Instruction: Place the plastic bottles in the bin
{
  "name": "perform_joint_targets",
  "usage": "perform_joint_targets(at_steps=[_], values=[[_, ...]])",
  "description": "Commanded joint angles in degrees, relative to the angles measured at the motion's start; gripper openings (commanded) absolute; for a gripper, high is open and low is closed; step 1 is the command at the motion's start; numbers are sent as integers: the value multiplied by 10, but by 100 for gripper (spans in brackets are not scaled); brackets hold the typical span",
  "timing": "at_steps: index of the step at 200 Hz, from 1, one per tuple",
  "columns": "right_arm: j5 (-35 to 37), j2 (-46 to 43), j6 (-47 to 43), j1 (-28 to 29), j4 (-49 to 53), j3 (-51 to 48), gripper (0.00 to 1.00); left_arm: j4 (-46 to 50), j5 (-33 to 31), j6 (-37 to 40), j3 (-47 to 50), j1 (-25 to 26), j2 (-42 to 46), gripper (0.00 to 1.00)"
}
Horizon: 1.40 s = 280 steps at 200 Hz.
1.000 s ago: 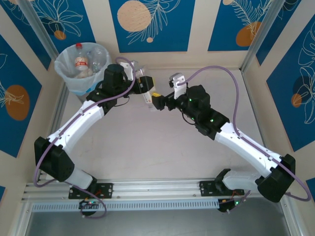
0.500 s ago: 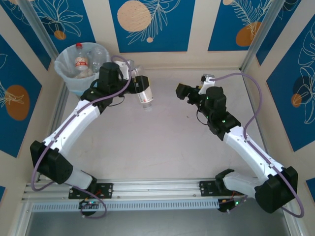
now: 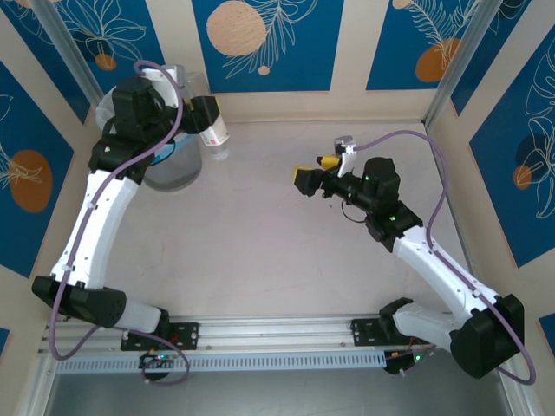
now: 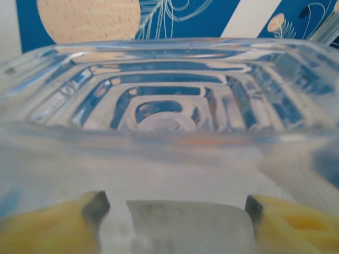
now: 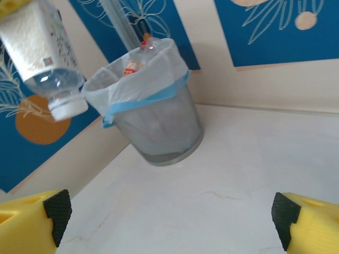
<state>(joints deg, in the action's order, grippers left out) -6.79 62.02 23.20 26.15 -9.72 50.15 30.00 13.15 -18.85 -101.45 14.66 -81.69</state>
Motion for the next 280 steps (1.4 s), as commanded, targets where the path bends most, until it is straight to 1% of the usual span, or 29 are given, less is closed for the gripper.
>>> perform_joint_targets(at_steps=[1, 35, 53, 63, 81, 94, 106, 125, 155, 194, 215, 251, 280], values=[[-18, -6, -30, 7, -13, 21, 100, 21, -20, 39, -34, -27, 0, 61], [-18, -4, -26, 10, -3, 27, 100, 26, -58, 68, -85, -66, -34, 60], [-18, -6, -25, 11, 3, 28, 100, 25, -112, 99, -112, -80, -57, 61], [-17, -7, -26, 12, 6, 28, 100, 24, -153, 121, -129, -89, -73, 60], [-17, -10, -27, 13, 9, 26, 99, 23, -211, 150, -163, -113, -105, 60], [-17, -11, -29, 14, 13, 26, 99, 18, -241, 162, -179, -131, -126, 60], [-15, -12, -29, 14, 13, 25, 99, 23, -266, 155, -197, -150, -148, 61], [-17, -11, -30, 14, 12, 25, 100, 40, -265, 142, -229, -181, -186, 61], [-33, -13, -50, 19, 10, 26, 99, 77, -263, 127, -280, -214, -244, 61], [-26, -25, -82, 31, 16, 21, 99, 86, -224, 95, -294, -252, -283, 62], [-23, -26, -84, 33, 21, 20, 100, 92, -200, 100, -306, -261, -303, 63], [-18, -24, -82, 37, 20, 17, 99, 118, -189, 121, -325, -260, -334, 64], [-17, -21, -82, 39, 19, 19, 99, 134, -178, 120, -327, -260, -351, 65]])
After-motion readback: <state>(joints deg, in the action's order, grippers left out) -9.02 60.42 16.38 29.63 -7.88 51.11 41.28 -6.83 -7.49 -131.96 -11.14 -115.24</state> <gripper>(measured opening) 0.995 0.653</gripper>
